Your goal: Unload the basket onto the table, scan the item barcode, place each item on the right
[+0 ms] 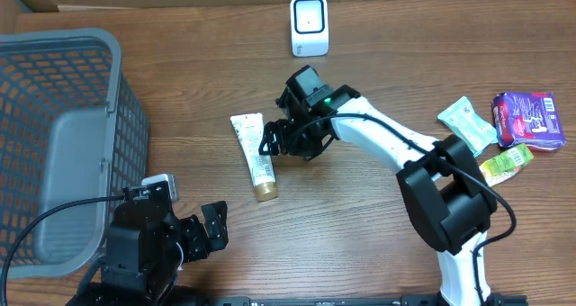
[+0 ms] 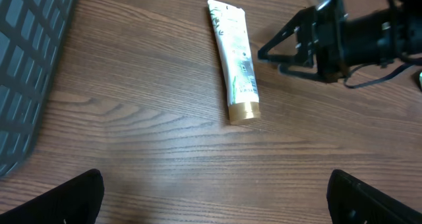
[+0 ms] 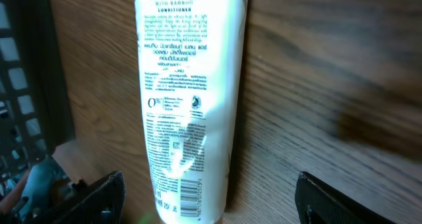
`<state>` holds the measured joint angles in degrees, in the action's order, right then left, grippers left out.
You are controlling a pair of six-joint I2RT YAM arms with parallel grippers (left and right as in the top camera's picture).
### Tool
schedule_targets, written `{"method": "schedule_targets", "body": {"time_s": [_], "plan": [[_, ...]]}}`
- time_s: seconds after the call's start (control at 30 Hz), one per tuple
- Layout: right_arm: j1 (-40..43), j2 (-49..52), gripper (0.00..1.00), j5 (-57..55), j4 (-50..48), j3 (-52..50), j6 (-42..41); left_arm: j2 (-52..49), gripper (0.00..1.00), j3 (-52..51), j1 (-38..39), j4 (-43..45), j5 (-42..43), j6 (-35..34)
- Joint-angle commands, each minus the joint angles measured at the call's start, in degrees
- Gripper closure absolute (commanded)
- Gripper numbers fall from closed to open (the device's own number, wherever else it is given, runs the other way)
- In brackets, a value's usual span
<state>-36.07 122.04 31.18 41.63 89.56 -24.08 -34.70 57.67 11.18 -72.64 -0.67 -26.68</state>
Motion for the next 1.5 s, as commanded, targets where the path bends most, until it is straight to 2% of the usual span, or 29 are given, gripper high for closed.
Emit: {"method": "schedule_targets", "body": {"time_s": [0.0,0.27,0.47,0.57,0.63,0.87,1.1,1.23,1.33,1.47], "plan": [[-1.0,1.5,0.18,0.6,-0.8,-0.3,-1.7,0.6,0.00,-0.1,0.3,0.0,0.1,-0.3],[-3.3,3.6,0.27,0.7,-1.0,-0.3,-3.5,0.6,0.00,-0.1,0.3,0.0,0.1,-0.3],[-4.9,5.6,0.32,0.6,-1.3,-0.3,-7.7,0.6,0.00,-0.1,0.3,0.0,0.1,-0.4],[-5.4,7.1,0.38,0.7,-1.7,-0.3,-9.2,0.6,0.00,-0.1,0.3,0.0,0.1,-0.3],[-5.4,8.0,0.43,0.7,-1.9,-0.3,-9.9,0.6,0.00,-0.1,0.3,0.0,0.1,-0.4],[-5.4,9.0,0.73,-0.4,-2.2,-0.3,-10.4,0.6,0.01,-0.1,0.3,0.0,0.1,-0.3],[-2.8,8.7,0.88,-1.9,2.3,0.0,-6.7,0.6,0.00,-0.1,0.3,0.0,0.1,-0.4],[0.2,6.9,0.88,-10.0,8.7,0.4,-5.2,0.6,0.00,-0.1,0.3,0.0,0.1,-0.4],[2.2,4.4,0.86,-19.8,13.8,0.6,-0.9,0.6,0.00,-0.1,0.3,0.0,0.1,-0.3],[3.7,2.1,0.71,-35.2,19.5,0.6,10.7,0.6,0.00,-0.1,0.3,0.0,0.1,-0.3]]}}
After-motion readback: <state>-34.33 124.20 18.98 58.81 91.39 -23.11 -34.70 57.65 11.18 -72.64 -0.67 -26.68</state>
